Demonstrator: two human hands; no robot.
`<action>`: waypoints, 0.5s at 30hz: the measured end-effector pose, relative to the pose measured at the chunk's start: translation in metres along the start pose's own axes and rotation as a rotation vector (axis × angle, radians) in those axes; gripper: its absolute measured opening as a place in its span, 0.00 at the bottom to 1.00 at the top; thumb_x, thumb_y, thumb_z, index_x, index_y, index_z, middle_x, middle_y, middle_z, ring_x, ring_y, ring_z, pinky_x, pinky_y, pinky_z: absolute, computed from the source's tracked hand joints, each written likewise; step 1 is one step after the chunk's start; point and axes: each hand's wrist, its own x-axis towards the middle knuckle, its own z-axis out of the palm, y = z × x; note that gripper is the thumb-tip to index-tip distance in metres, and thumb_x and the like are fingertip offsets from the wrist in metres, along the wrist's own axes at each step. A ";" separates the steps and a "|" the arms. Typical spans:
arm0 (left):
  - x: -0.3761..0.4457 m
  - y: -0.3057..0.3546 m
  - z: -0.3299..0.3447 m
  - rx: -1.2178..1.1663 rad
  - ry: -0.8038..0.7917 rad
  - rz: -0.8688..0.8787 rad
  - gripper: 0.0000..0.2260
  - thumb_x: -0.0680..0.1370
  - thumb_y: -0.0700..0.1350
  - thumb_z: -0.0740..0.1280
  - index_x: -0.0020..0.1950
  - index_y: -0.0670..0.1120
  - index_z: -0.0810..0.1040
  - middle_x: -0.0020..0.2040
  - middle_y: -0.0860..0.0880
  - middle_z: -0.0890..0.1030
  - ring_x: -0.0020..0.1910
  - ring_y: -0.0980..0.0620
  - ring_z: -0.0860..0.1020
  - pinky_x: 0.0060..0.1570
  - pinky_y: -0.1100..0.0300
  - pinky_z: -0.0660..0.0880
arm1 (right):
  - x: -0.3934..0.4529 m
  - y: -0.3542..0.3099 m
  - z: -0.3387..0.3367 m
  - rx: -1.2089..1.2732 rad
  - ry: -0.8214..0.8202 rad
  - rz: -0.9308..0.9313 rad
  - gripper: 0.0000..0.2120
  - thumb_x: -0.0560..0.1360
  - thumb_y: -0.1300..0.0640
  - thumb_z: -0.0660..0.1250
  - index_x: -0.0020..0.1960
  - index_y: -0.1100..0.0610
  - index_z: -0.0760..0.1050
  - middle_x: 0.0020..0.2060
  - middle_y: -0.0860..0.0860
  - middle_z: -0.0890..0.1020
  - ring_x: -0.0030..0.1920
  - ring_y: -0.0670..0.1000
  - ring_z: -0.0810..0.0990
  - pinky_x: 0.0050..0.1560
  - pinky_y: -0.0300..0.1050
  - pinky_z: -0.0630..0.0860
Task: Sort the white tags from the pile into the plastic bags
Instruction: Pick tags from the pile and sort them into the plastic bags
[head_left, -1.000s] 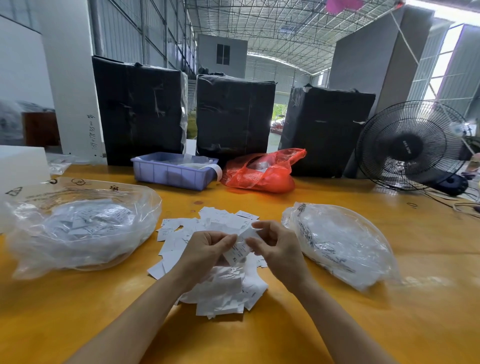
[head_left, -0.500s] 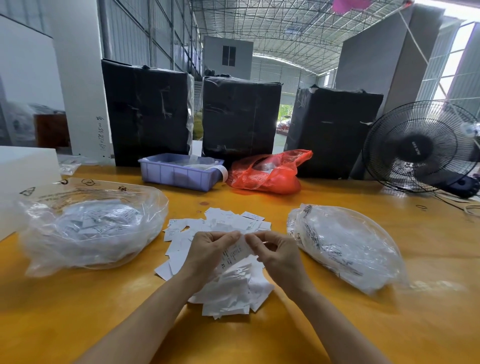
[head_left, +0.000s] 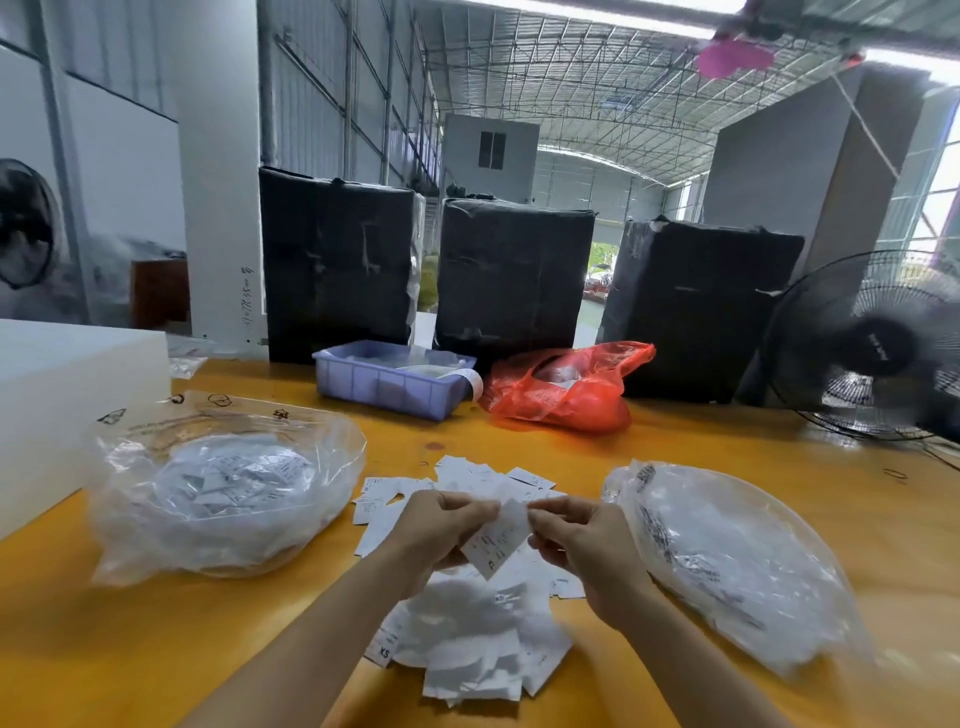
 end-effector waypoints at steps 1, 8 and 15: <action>0.003 0.000 -0.001 0.009 0.002 -0.007 0.08 0.74 0.46 0.72 0.46 0.42 0.84 0.36 0.45 0.82 0.34 0.51 0.80 0.35 0.61 0.77 | 0.004 0.000 -0.001 -0.010 0.005 0.007 0.02 0.73 0.68 0.68 0.43 0.66 0.80 0.32 0.58 0.80 0.29 0.49 0.78 0.35 0.40 0.76; 0.025 0.012 -0.004 0.149 -0.097 0.002 0.04 0.70 0.41 0.75 0.41 0.40 0.85 0.30 0.45 0.80 0.25 0.55 0.74 0.30 0.66 0.73 | 0.024 -0.001 -0.010 -0.064 0.048 -0.035 0.03 0.72 0.68 0.69 0.40 0.64 0.80 0.28 0.57 0.80 0.29 0.50 0.78 0.32 0.39 0.76; 0.030 0.009 -0.009 0.279 -0.138 -0.001 0.03 0.70 0.41 0.76 0.37 0.43 0.84 0.30 0.47 0.81 0.25 0.57 0.74 0.26 0.67 0.70 | 0.024 0.005 -0.006 -0.076 0.075 -0.102 0.05 0.72 0.67 0.70 0.38 0.62 0.80 0.27 0.56 0.81 0.29 0.50 0.79 0.31 0.38 0.76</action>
